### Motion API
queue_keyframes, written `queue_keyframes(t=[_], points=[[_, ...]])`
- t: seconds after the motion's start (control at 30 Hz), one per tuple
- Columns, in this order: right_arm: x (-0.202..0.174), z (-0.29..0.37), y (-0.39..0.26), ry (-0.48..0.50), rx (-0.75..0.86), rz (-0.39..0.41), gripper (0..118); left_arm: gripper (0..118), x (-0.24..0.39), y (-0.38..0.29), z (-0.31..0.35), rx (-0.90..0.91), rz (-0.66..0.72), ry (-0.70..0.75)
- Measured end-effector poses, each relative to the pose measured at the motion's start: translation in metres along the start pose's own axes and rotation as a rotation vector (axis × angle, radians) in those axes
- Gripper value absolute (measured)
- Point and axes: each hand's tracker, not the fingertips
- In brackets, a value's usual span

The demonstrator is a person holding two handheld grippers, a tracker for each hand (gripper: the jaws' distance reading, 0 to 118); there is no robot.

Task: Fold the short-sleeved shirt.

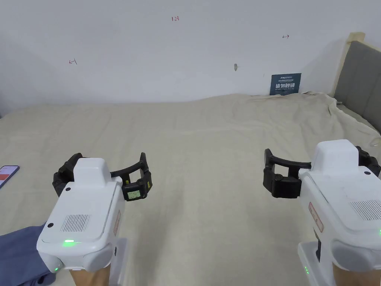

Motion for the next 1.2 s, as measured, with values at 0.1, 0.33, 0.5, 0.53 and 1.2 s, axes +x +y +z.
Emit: queue_keyframes(t=[0.1, 0.33, 0.5, 0.53, 1.2], points=[[0.0010, -0.0005, -0.0001, -0.002, 0.000, 0.001, 118, 118, 0.0003, 0.0009, 0.0002, 0.002, 0.000, -0.001], [0.0006, -0.0008, -0.0007, -0.002, 0.003, 0.002, 118, 118, -0.0003, 0.0020, -0.0013, 0.005, -0.010, -0.003], [0.0001, -0.0007, -0.0004, -0.001, 0.007, -0.002, 118, 118, -0.0018, 0.0013, -0.0015, 0.007, -0.007, -0.001], [0.0000, -0.0008, -0.0003, 0.000, 0.007, -0.003, 118, 118, -0.0017, 0.0013, -0.0014, 0.007, -0.008, 0.000], [-0.0011, -0.0014, 0.0008, -0.004, 0.013, 0.006, 118, 118, -0.0017, 0.0016, 0.0000, 0.010, -0.001, 0.003]])
